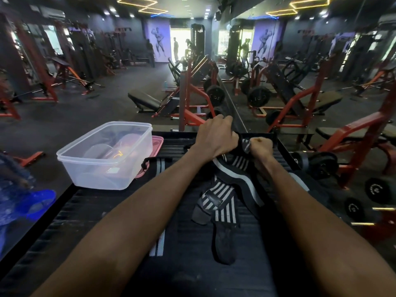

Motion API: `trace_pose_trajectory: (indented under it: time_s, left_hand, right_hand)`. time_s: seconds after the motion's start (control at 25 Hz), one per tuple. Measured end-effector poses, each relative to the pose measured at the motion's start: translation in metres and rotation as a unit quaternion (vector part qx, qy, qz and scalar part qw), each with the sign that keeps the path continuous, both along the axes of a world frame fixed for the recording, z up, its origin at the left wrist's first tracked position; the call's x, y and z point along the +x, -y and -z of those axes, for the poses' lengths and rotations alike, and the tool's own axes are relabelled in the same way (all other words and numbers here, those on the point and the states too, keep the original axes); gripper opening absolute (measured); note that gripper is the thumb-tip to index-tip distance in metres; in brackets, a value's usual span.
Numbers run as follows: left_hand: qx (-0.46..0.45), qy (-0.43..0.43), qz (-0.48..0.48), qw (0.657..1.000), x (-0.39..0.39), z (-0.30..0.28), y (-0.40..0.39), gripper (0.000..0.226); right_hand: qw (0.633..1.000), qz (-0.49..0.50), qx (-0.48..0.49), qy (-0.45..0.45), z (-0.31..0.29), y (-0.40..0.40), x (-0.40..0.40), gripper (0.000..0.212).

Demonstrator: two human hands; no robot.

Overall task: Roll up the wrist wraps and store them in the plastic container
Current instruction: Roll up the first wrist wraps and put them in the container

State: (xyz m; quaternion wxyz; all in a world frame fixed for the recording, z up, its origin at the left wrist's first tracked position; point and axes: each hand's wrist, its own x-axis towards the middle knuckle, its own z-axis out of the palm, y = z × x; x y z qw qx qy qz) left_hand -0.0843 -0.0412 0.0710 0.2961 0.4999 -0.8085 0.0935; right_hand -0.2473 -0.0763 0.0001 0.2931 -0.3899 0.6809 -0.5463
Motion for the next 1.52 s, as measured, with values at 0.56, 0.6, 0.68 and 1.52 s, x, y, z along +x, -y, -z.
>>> trace_pose_trajectory:
  time_s: [0.56,0.6,0.68,1.52]
  left_hand:
    - [0.355,-0.198,-0.090,0.909,0.076,0.017,-0.015,0.038]
    - [0.370,-0.213,-0.096,0.899,0.083,0.024,-0.019,0.045]
    - [0.422,-0.288,-0.096,0.854,0.094,0.037,-0.028,0.054]
    - [0.282,-0.599,-0.028,0.749,0.138,0.086,-0.033,0.035]
  right_hand:
    - [0.970,-0.230,0.007,0.076,-0.045,-0.033,0.071,0.028]
    - [0.964,-0.244,0.004,0.101,-0.039,-0.034,0.082,0.029]
    - [0.955,-0.274,0.007,0.117,-0.028,-0.042,0.102,0.037]
    - [0.962,-0.248,-0.003,0.117,0.026,-0.076,0.146,0.048]
